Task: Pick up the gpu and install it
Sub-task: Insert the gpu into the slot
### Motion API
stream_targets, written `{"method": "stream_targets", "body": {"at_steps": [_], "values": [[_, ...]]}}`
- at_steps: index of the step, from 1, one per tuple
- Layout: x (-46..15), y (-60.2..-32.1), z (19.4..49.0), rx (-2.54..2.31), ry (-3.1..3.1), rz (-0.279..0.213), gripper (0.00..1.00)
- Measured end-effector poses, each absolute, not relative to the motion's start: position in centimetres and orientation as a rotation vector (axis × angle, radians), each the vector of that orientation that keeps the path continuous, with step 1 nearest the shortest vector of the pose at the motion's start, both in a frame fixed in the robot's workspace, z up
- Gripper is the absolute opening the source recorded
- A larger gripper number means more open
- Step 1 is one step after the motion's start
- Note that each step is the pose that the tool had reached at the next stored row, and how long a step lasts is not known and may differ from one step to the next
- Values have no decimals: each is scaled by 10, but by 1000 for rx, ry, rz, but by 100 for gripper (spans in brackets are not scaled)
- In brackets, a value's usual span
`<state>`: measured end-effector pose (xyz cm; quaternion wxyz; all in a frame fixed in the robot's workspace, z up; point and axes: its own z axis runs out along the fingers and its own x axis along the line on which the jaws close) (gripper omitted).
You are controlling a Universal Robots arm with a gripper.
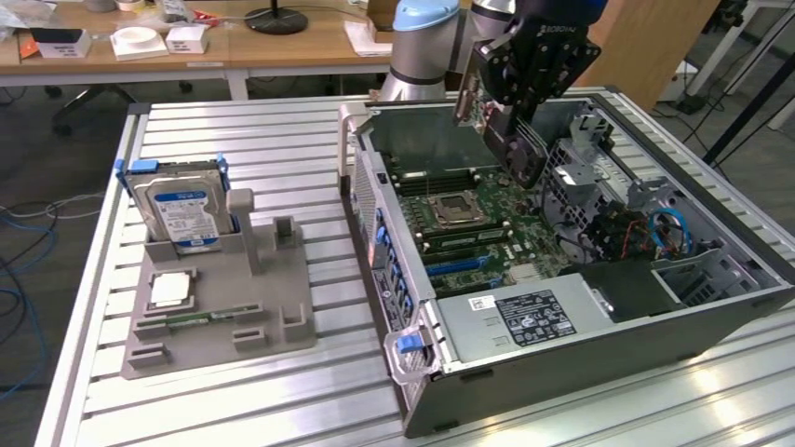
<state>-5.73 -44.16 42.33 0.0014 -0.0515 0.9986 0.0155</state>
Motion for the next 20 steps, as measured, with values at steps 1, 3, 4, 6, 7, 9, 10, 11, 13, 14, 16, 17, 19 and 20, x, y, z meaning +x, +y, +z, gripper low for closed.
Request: {"method": "stream_targets", "body": {"at_steps": [1, 3, 4, 6, 7, 9, 10, 11, 13, 14, 16, 17, 19, 20], "values": [[-57, -442, 423, -164, 3134, 49, 26], [-57, -442, 423, -168, 3134, 49, 26], [-57, -442, 423, -170, 3134, 49, 26], [-57, -442, 423, -174, 3134, 49, 26], [-57, -442, 423, -177, 3134, 49, 26], [-57, -442, 423, -181, 3133, 49, 26], [-57, -442, 423, -183, 3133, 49, 26], [-57, -442, 423, -185, 3133, 49, 26], [-57, -442, 423, -190, 3133, 49, 26], [-57, -442, 423, -192, 3133, 49, 26], [-57, -442, 423, -196, 3133, 49, 26], [-57, -442, 423, -199, 3133, 49, 26], [-57, -442, 423, -203, 3132, 49, 26], [-57, -442, 423, -205, 3132, 49, 26]]}}
